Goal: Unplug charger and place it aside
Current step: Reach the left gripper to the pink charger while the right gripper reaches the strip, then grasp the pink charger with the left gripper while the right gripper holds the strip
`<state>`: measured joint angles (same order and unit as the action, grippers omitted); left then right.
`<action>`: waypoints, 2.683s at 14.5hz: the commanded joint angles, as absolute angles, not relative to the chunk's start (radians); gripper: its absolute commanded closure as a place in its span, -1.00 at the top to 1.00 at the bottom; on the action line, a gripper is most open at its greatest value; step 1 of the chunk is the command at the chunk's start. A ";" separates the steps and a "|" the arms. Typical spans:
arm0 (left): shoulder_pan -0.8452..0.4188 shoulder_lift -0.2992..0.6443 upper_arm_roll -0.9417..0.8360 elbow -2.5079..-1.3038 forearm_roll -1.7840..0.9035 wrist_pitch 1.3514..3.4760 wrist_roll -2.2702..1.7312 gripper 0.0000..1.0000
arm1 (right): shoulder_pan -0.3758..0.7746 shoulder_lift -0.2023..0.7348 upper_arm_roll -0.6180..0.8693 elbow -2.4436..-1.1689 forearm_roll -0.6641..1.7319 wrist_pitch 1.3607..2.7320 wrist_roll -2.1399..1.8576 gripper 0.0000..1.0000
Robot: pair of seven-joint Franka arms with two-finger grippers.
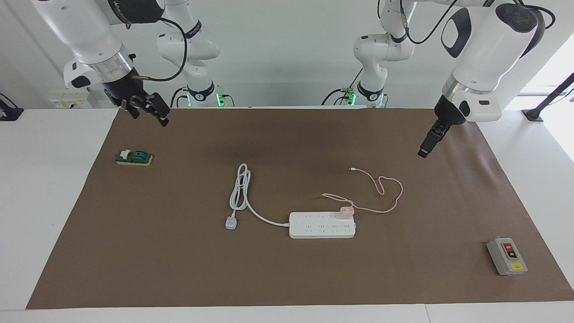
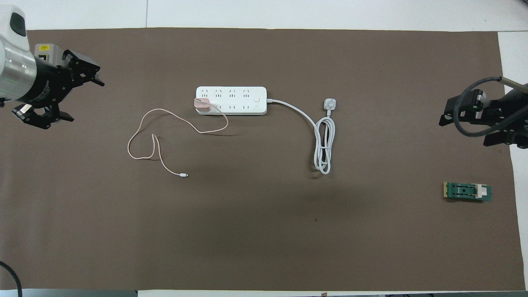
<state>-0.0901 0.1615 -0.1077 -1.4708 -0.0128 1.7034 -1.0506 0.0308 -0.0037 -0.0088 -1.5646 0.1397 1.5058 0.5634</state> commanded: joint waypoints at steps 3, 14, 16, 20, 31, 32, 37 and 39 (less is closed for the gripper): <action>-0.194 0.371 -0.086 -1.286 0.002 1.730 -1.411 1.00 | 0.144 0.024 -0.006 -1.592 0.270 1.622 1.030 1.00; -0.360 0.669 -0.037 -1.157 0.084 1.767 -1.845 1.00 | 0.302 0.636 -0.006 -1.203 0.439 1.868 1.489 1.00; -0.374 0.663 -0.037 -1.193 0.086 1.801 -1.845 1.00 | 0.351 0.675 -0.008 -1.204 0.468 1.943 1.586 1.00; -0.416 0.608 -0.035 -1.305 0.091 1.904 -1.848 1.00 | 0.377 0.710 -0.008 -1.210 0.544 2.035 1.721 1.00; -0.425 0.529 -0.034 -1.448 0.095 1.959 -1.868 1.00 | 0.440 0.762 -0.008 -1.319 0.637 2.281 1.723 1.00; -0.425 0.528 -0.034 -1.453 0.095 1.971 -1.868 1.00 | 0.449 0.761 -0.008 -1.330 0.637 2.293 1.715 1.00; -0.422 0.541 -0.032 -1.459 0.097 2.003 -1.868 1.00 | 0.465 0.762 -0.008 -1.382 0.635 2.364 1.672 1.00; -0.420 0.545 -0.032 -1.474 0.103 2.020 -1.868 1.00 | 0.465 0.762 -0.008 -1.385 0.634 2.365 1.646 1.00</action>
<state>-0.4136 0.5733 -0.0427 -1.4138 0.0785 1.9777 -1.8490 0.4589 0.7806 -0.0057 -1.3490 0.6238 2.3411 1.6915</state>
